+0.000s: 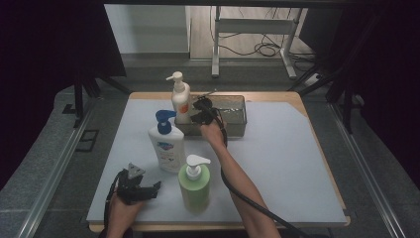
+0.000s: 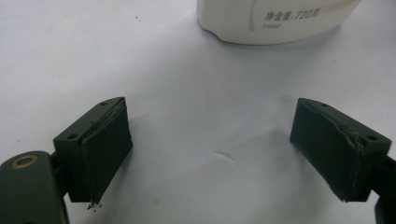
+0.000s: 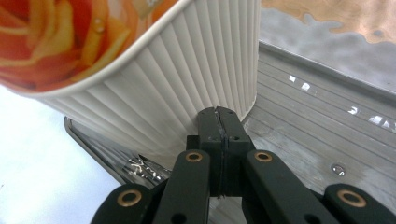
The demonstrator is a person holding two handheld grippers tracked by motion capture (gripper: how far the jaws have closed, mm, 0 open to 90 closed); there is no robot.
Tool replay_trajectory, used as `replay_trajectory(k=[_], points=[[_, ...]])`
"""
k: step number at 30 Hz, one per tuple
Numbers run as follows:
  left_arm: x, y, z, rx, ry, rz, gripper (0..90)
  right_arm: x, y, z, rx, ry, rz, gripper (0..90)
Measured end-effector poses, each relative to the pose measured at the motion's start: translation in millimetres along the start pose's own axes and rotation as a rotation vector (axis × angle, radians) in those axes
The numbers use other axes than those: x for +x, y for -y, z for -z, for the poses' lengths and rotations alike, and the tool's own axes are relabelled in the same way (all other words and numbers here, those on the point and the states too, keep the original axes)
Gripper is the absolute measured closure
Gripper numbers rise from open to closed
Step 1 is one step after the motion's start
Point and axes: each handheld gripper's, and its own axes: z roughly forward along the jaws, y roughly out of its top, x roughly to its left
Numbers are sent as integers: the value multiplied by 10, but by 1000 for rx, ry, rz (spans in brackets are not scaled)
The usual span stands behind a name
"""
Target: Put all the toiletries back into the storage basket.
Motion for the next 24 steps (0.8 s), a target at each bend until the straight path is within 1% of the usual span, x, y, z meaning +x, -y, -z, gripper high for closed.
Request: replay_trajectory(k=[6, 9, 13, 16, 18, 24], points=[[0, 0, 0, 0, 0, 0, 118, -4, -8, 0, 5, 1, -3, 896], [0, 0, 0, 0, 0, 0, 118, -3, -3, 2, 1, 1, 7, 894], [0, 0, 0, 0, 0, 0, 118, -15, -13, 22, -8, 5, 14, 862], [0, 0, 0, 0, 0, 0, 118, -30, -26, 40, -31, -9, 17, 858], [0, 0, 0, 0, 0, 0, 118, -42, -24, 40, -29, -15, 15, 858], [-1, 1, 1, 0, 0, -1, 118, -34, -11, 56, -19, 8, 40, 820]])
